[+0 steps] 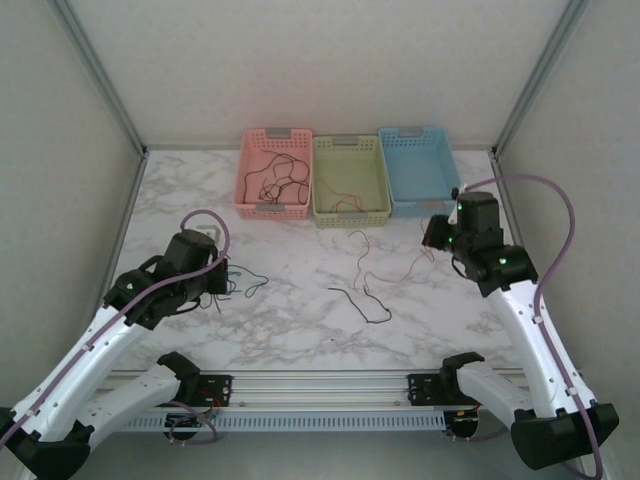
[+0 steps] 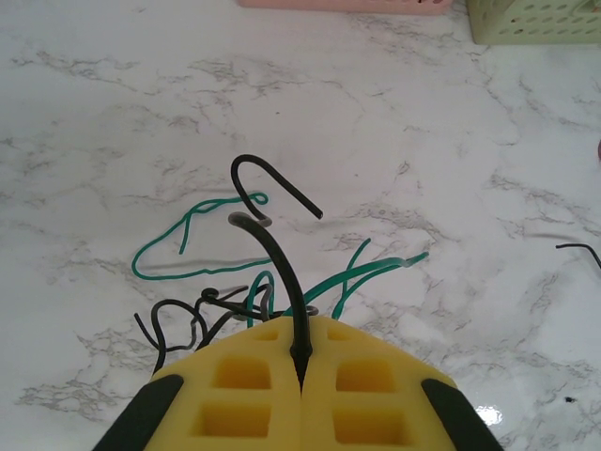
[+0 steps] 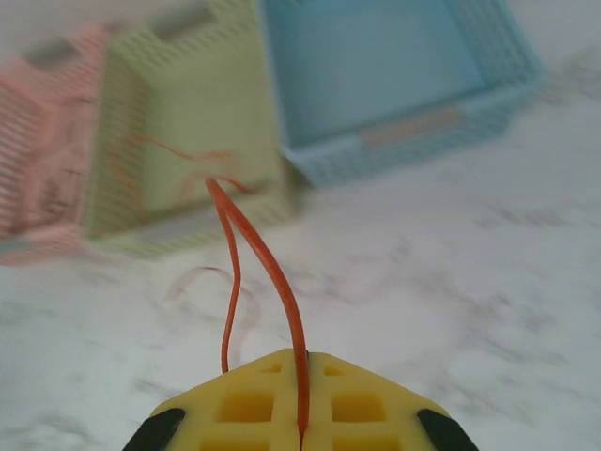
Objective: Untangle the cables
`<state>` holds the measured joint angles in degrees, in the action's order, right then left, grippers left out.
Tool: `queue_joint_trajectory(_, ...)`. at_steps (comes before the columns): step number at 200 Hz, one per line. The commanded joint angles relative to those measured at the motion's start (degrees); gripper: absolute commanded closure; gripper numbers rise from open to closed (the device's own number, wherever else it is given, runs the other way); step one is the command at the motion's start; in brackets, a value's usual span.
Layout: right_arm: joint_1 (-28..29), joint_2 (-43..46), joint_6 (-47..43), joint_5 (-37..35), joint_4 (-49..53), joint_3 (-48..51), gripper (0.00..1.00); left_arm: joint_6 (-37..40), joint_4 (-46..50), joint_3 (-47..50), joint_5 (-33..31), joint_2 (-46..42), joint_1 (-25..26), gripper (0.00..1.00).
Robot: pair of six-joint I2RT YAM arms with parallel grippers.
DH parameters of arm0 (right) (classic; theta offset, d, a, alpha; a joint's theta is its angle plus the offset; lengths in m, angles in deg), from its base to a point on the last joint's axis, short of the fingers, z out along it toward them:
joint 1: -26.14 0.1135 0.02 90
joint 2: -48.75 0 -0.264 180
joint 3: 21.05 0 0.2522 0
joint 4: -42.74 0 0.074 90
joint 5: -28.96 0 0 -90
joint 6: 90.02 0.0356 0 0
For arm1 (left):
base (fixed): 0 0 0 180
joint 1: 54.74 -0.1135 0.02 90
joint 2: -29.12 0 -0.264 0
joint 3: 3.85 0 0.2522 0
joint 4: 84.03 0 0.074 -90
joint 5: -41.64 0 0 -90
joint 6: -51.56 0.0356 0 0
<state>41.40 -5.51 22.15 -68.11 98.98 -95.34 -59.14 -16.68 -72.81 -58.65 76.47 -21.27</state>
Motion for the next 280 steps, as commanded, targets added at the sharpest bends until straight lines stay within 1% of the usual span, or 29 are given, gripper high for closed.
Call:
queue_joint_trajectory(1, 0.1, 3.2, -3.1, -16.1, 6.2, -0.3, 1.00, 1.4, -1.0, 0.5, 1.3, -0.2, -0.5, 1.00)
queue_joint_trajectory(35, 0.2, 1.7, -2.1, -31.9, 11.6, -1.4, 1.00, 1.4, -1.2, 0.8, 1.4, -0.4, -0.5, 1.00)
queue_joint_trajectory(48, 0.2, 1.0, -2.0, -35.5, 12.6, -2.7, 1.00, 1.4, -1.1, 0.7, 1.5, -0.2, -0.5, 1.00)
queue_joint_trajectory(56, 0.1, 0.8, -2.0, -35.9, 12.4, -3.1, 1.00, 1.5, -1.1, 0.7, 1.6, 0.0, -0.5, 1.00)
queue_joint_trajectory(63, 0.1, 0.7, -2.2, -34.5, 11.7, -3.0, 1.00, 1.5, -1.1, 0.7, 1.7, 0.1, -0.5, 1.00)
queue_joint_trajectory(73, 0.1, 0.0, -1.7, -30.6, 11.1, -2.5, 1.00, 1.5, -1.1, 0.7, 1.7, 0.1, -0.5, 1.00)
queue_joint_trajectory(101, 0.2, -4.9, 3.4, -13.8, 10.7, 1.8, 1.00, 1.5, -1.1, 0.7, 1.4, -0.2, -0.5, 1.00)
queue_joint_trajectory(118, 0.1, -6.1, 6.2, -8.6, 8.6, 6.3, 1.00, 1.4, -1.2, 0.8, 1.4, -0.7, -0.5, 1.00)
queue_joint_trajectory(137, 0.1, -7.1, 8.0, -7.8, 6.3, 10.7, 1.00, 1.5, -1.2, 0.9, 1.5, -0.8, -0.5, 1.00)
queue_joint_trajectory(154, 0.1, -9.6, 8.5, -6.6, 6.2, 11.2, 0.99, 1.5, -1.3, 1.0, 1.6, -0.8, -0.5, 1.00)
queue_joint_trajectory(172, 0.1, -12.8, 10.4, -6.6, 6.7, 11.0, 0.92, 1.5, -1.4, 1.0, 1.8, -0.9, -0.5, 1.00)
queue_joint_trajectory(194, -0.2, -16.2, 12.5, -4.8, 4.5, 13.5, 0.89, 1.6, -1.5, 1.0, 1.8, -1.4, -0.5, 1.00)
queue_joint_trajectory(217, -2.3, -19.6, 14.9, -2.7, 2.0, 16.3, 0.82, 1.6, -1.6, 1.1, 2.0, -1.8, -0.5, 1.00)
queue_joint_trajectory(238, -3.3, -21.2, 15.7, -2.4, -0.8, 18.2, 0.80, 1.6, -1.7, 1.2, 2.2, -2.2, -0.5, 1.00)
queue_joint_trajectory(266, -3.9, -21.8, 15.2, -1.5, -2.0, 17.9, 0.71, 1.7, -1.9, 1.3, 2.3, -2.3, -0.5, 1.00)
queue_joint_trajectory(280, -3.9, -21.5, 14.6, -2.4, -1.2, 17.3, 0.61, 1.7, -1.8, 1.3, 2.4, -2.3, -0.5, 1.00)
